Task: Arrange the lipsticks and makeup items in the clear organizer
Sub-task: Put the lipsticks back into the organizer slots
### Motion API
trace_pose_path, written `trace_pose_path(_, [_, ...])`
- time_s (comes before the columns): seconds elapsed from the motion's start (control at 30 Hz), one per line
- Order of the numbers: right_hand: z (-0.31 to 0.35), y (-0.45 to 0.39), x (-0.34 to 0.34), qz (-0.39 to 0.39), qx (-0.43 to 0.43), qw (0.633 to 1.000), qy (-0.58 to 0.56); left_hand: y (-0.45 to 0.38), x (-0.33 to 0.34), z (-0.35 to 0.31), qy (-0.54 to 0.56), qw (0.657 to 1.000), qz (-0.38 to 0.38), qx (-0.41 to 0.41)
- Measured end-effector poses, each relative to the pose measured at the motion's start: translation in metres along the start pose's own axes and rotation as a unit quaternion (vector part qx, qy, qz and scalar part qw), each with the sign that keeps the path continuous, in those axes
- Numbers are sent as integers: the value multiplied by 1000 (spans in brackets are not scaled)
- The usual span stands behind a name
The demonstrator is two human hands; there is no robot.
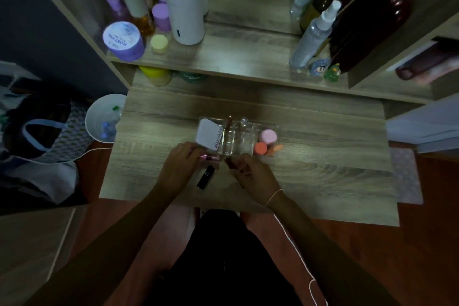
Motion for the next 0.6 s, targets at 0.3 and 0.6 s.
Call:
trace_pose_path(0.3, [26,-3,-23,-21,-17,998,-58,-8,-29,-14,49,996,-69,-9])
trace_pose_path(0.6, [36,3,-46,-71,-59,994,-63,-33,-31,-43,286,947,-129,-75])
Point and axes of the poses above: each hand's wrist, its own y-axis away from the middle knuckle, its own x-axis out of the palm, z = x × y, the point moved 2 cm from there along -y, towards the middle knuckle, and after that the axes turned 3 degrees about -y, right-handed, at the moved point
